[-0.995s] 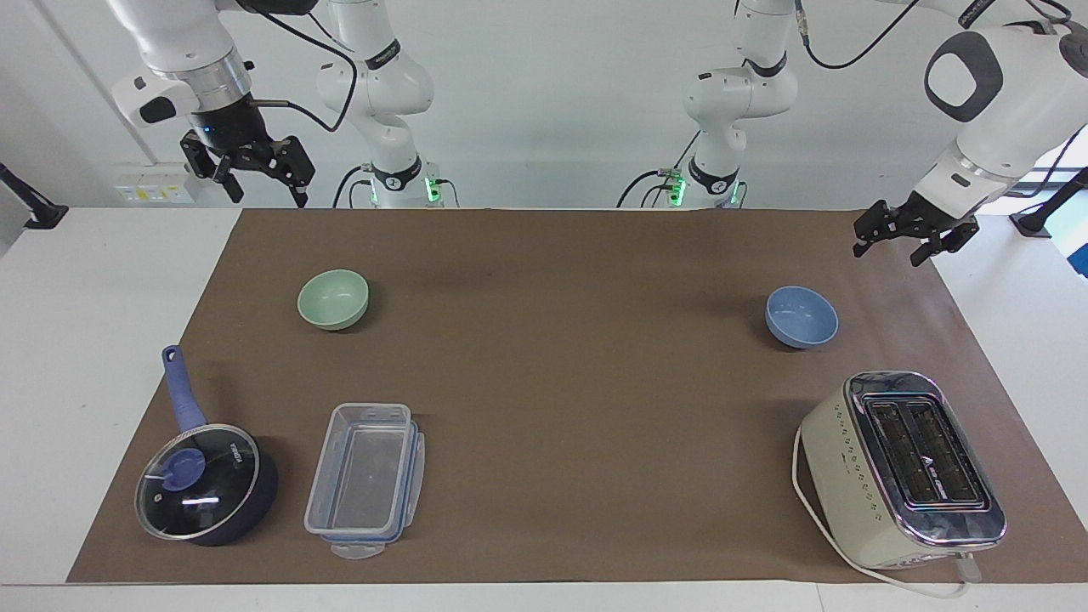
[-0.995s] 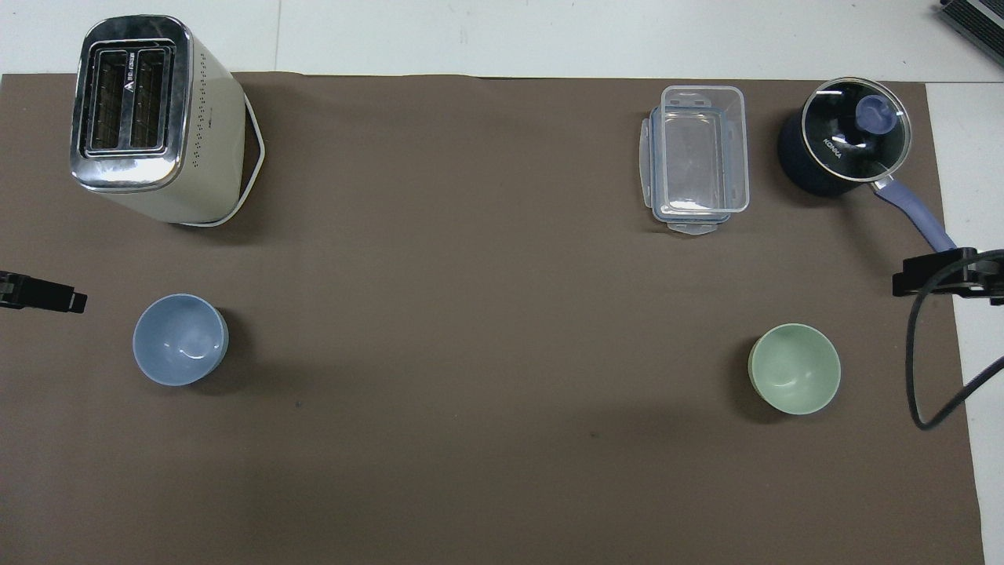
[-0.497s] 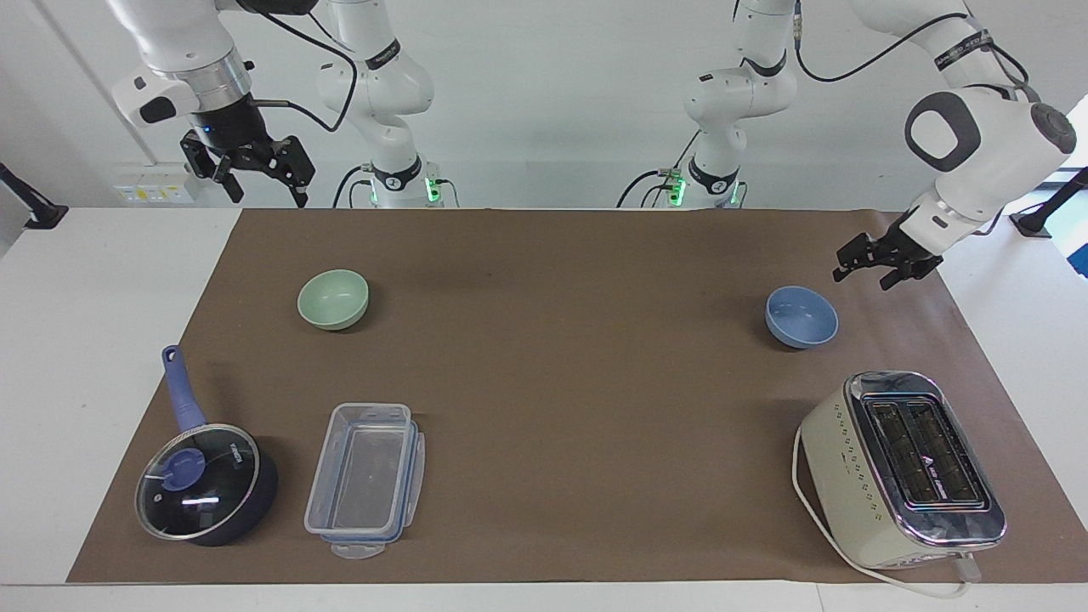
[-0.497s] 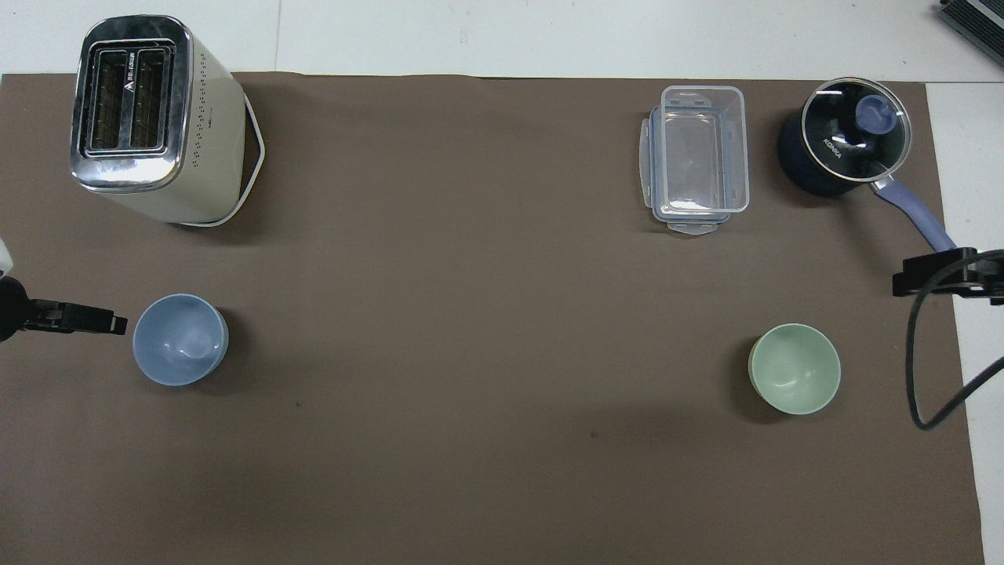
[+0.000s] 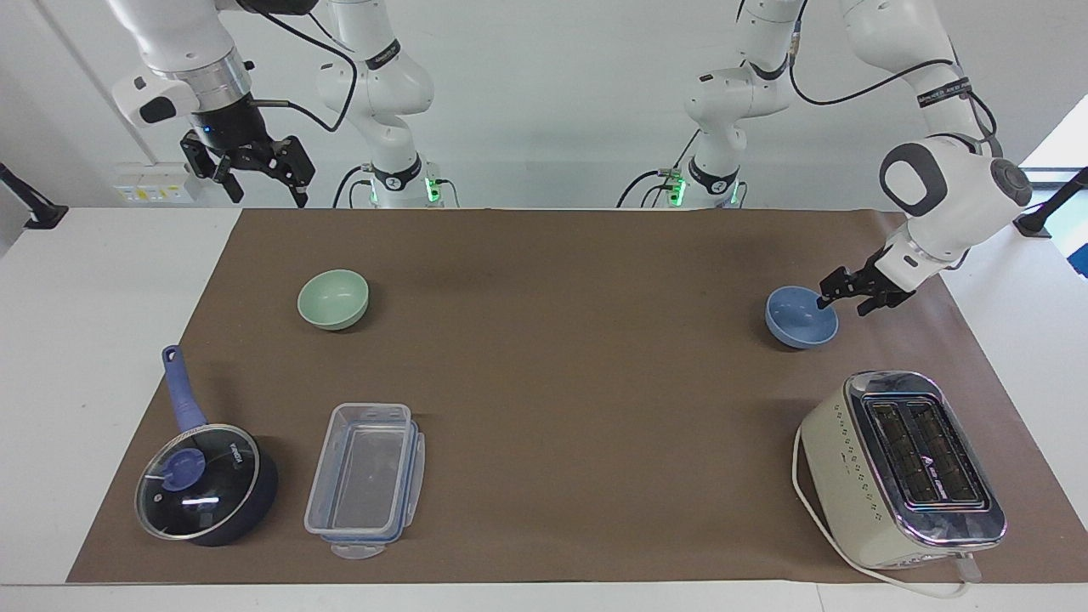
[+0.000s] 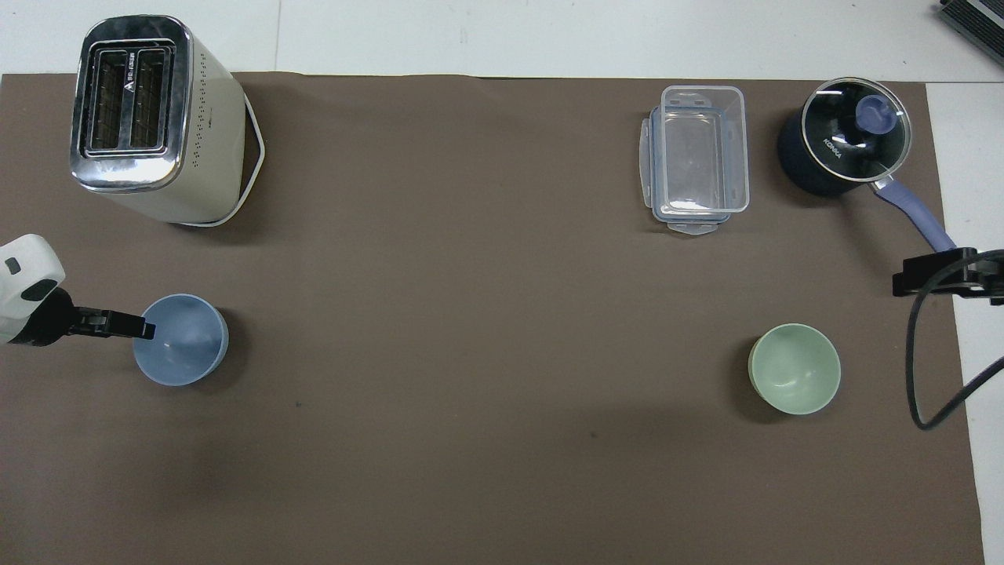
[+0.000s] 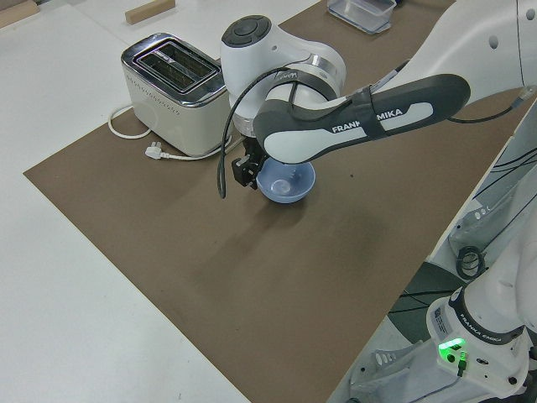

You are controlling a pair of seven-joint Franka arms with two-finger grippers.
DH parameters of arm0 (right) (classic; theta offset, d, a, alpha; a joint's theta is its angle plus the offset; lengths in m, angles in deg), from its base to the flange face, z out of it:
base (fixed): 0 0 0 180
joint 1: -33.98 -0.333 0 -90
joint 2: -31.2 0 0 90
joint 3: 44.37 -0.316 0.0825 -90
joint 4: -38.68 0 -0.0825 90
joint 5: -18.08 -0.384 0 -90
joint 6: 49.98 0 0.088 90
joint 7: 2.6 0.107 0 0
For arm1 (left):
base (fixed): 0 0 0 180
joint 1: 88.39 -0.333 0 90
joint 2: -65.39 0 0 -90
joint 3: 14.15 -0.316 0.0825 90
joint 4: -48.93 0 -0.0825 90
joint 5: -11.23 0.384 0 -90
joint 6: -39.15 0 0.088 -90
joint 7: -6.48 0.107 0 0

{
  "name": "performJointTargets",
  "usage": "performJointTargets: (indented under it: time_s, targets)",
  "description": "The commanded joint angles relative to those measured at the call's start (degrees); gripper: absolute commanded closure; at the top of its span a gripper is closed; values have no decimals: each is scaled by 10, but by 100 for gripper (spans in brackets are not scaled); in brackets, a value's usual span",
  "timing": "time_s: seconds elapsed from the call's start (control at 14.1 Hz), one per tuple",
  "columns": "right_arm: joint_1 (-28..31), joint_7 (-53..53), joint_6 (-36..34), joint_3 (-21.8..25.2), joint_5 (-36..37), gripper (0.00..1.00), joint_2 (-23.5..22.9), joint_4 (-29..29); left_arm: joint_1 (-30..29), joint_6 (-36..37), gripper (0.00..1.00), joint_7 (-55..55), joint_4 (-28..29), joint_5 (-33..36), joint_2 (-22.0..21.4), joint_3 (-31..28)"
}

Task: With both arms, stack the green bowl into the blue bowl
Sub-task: 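Reach the left gripper to the blue bowl rim and grasp it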

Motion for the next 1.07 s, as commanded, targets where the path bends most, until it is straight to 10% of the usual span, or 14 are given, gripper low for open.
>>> performJointTargets:
  time_s: [0.0, 0.64, 0.92, 0.99]
  targets:
    - [5, -7, -3, -2, -13, 0, 6, -4, -13, -37, 19, 20, 36, -29, -3, 4]
    - [5, -7, -3, -2, -12, 0, 6, -4, -12, -89, 26, 20, 80, -32, -8, 4]
    - [5, -7, -3, -2, -13, 0, 6, -4, -11, -86, 99, 17, 78, -32, -8, 4]
    - [5, -7, -3, -2, -13, 0, 6, -4, -9, -87, 100, 18, 78, -32, -7, 4]
